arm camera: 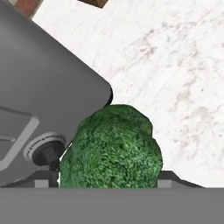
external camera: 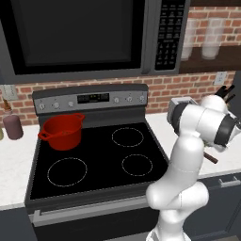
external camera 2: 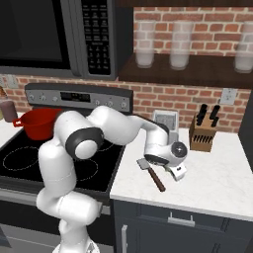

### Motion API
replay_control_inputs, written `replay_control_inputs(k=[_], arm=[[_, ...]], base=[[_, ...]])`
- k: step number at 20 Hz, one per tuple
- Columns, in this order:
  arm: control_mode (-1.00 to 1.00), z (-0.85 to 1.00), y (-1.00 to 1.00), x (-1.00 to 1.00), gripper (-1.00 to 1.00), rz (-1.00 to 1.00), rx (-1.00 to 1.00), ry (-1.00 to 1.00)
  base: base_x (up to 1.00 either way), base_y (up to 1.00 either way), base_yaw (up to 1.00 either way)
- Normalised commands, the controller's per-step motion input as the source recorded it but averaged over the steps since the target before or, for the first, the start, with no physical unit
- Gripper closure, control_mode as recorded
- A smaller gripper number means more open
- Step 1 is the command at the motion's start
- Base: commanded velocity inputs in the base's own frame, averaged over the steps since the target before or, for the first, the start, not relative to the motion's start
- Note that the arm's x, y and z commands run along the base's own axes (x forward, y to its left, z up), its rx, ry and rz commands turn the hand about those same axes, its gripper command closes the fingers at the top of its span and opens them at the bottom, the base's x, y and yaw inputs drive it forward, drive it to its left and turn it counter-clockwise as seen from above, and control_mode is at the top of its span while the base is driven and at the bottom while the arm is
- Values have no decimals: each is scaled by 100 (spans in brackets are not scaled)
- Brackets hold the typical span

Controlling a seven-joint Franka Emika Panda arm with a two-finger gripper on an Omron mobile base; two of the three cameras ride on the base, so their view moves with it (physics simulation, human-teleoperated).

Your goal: Put the bell pepper and broccoli in the pot. Retrieve the spatula and lightly stir the vegetables in the pot.

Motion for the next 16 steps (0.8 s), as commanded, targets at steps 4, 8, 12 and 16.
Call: replay_control_inputs(k=[4, 8, 12, 16], arm=[[-100, 74, 6, -34, 100, 0, 0, -1], [-100, 99, 14, -45, 100, 0, 2, -1], [-100, 100, 19, -58, 100, 0, 4, 0], [-100, 98, 43, -67, 100, 0, 1, 2]], base=[[0, 0, 0], [0, 0, 0], [0, 0, 0], [0, 0, 0]])
